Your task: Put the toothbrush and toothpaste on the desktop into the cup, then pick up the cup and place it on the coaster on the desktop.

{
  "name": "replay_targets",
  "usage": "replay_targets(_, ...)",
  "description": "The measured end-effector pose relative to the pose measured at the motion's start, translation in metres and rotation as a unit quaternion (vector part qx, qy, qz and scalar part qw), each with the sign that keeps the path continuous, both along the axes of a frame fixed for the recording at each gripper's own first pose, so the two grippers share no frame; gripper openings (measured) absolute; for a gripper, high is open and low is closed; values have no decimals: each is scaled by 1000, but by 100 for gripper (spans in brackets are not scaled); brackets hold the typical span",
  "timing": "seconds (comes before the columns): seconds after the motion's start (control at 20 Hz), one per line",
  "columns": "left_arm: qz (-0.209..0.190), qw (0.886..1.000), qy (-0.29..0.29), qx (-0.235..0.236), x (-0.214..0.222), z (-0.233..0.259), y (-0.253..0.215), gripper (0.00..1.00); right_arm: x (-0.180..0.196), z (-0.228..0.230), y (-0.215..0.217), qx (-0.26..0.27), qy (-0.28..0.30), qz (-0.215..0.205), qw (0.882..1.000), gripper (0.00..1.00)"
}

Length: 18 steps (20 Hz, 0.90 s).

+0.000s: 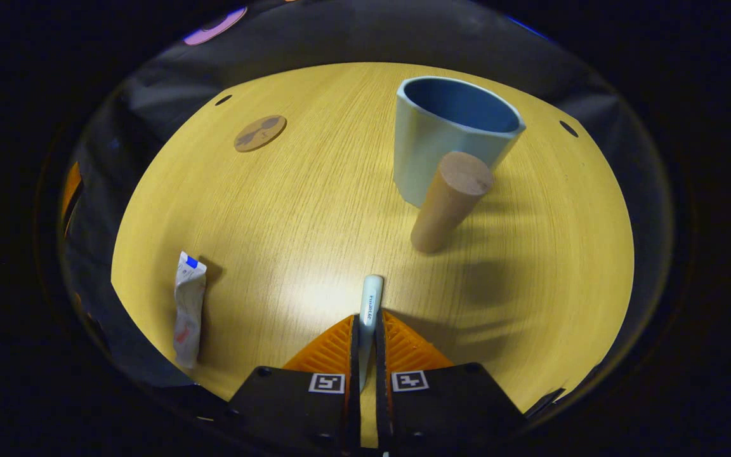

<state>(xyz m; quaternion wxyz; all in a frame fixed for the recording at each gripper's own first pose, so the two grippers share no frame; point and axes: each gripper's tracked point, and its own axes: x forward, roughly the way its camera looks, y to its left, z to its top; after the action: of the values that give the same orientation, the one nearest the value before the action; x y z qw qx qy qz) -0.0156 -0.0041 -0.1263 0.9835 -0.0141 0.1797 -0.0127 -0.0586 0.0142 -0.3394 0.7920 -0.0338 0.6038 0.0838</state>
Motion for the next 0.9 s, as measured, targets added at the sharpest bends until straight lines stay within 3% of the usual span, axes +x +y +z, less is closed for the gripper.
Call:
replay_targets(0.35, -48, 992, 113, -21, -21, -66, -39, 96, 1, 1, 0, 10, -7, 14, 1000, 13)
replay_targets(0.9, -51, 967, 248, -5, -56, -150, -54, 96, 1, 1, 0, 23, -20, 32, 999, 12)
